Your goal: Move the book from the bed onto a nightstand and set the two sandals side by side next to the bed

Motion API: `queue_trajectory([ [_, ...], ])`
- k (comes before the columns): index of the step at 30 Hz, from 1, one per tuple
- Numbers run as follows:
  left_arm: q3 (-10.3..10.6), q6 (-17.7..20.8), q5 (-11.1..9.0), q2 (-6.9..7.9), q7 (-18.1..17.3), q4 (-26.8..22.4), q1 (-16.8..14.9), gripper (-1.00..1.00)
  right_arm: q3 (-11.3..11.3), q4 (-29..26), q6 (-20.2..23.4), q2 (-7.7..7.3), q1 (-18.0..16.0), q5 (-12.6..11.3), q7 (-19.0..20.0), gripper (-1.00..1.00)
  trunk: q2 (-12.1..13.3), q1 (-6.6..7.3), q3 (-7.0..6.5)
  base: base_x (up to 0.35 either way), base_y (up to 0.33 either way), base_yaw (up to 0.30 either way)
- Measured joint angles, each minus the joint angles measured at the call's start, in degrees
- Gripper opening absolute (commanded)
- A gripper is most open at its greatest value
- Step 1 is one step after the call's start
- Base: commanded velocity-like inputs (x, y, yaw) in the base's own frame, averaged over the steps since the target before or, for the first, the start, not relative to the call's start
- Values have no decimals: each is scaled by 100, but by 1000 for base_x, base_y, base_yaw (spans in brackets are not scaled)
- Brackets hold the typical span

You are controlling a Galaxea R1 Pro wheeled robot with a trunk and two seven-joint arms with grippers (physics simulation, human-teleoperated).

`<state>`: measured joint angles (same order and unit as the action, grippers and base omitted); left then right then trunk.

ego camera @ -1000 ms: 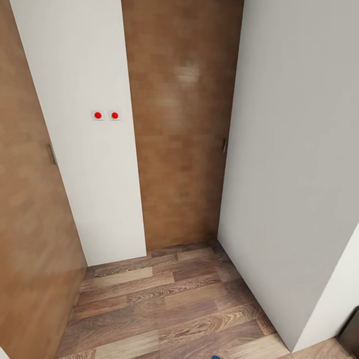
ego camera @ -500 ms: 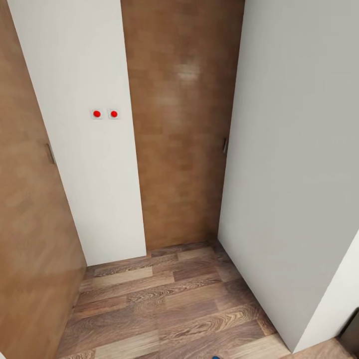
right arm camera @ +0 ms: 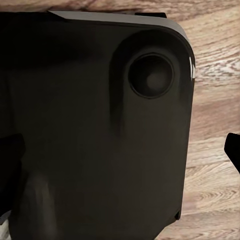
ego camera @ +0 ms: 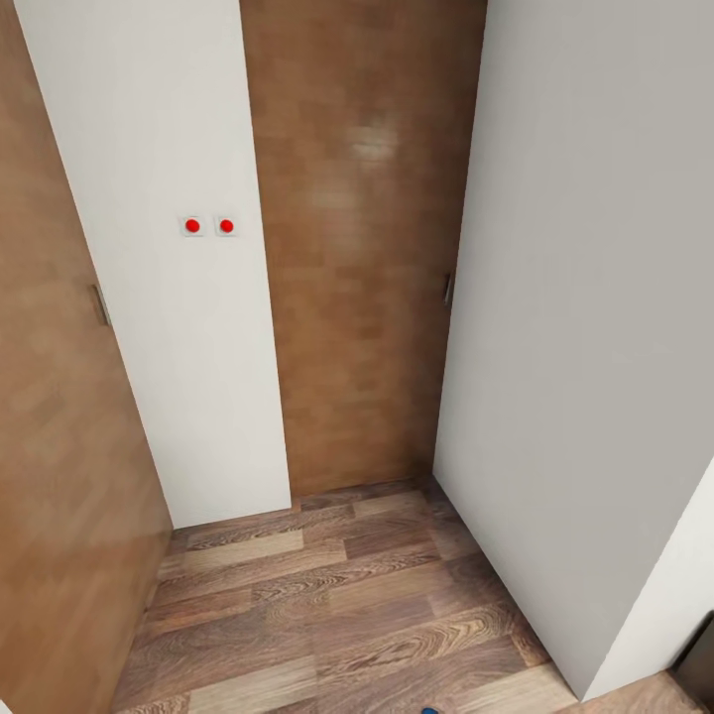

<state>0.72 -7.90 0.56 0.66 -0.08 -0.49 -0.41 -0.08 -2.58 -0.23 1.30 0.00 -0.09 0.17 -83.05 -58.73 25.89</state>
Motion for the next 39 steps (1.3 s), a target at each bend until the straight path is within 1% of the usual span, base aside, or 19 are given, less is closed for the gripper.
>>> queue_trajectory([
  [11, 0, 2, 0, 3, 0, 0, 0, 100, 0, -16, 0, 37, 0, -2, -1, 100, 0, 1, 1, 86, 13, 0],
  [22, 0, 2, 0, 1, 0, 0, 0, 100, -7, -97, 0, 84, 0, -2, -1, 100, 0, 0, 1, 21, 4, 0],
  [39, 0, 2, 0, -5, 0, 0, 0, 100, -3, -512, 7, 89, 0, 23, -1, 100, 0, 0, 1, 28, 0, 0],
])
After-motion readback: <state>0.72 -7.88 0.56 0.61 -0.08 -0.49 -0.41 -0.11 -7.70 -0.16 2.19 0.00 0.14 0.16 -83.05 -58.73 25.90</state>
